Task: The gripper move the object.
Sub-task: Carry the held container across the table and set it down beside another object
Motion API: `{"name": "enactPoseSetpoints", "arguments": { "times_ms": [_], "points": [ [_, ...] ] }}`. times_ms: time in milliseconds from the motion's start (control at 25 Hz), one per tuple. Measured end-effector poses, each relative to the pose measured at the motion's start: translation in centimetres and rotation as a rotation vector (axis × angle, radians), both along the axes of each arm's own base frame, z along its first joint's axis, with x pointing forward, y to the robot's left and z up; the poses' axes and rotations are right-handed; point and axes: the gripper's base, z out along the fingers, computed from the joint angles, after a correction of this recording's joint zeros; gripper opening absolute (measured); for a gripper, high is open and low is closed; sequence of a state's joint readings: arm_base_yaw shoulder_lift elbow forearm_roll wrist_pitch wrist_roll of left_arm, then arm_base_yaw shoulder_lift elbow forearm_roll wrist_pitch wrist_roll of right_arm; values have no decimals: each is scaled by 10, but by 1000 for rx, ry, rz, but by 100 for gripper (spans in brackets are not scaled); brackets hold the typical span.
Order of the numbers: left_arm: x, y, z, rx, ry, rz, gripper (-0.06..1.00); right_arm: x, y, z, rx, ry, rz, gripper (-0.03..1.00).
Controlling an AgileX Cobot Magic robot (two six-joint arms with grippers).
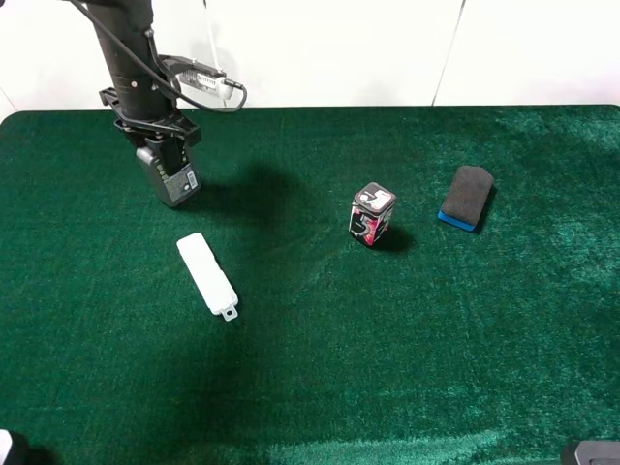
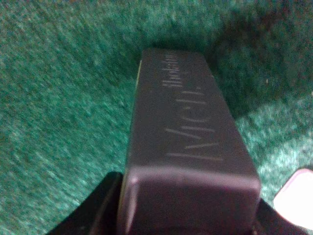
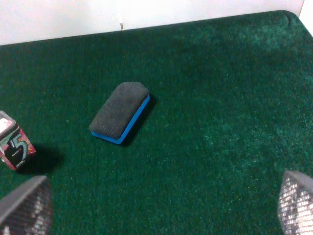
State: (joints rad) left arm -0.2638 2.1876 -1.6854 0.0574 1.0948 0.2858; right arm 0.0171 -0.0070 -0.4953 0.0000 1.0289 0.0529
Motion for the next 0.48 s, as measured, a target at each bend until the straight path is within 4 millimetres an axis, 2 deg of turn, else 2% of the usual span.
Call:
{"name": "enactPoseSetpoints", "arguments": {
  "times_ms": [360, 480],
  "points": [
    [22, -6, 46, -32, -117, 1, 44, 0, 0, 0, 0, 0, 0, 69],
    [23, -7, 55, -40, -146, 1, 44, 0, 0, 0, 0, 0, 0, 69]
  ]
}}
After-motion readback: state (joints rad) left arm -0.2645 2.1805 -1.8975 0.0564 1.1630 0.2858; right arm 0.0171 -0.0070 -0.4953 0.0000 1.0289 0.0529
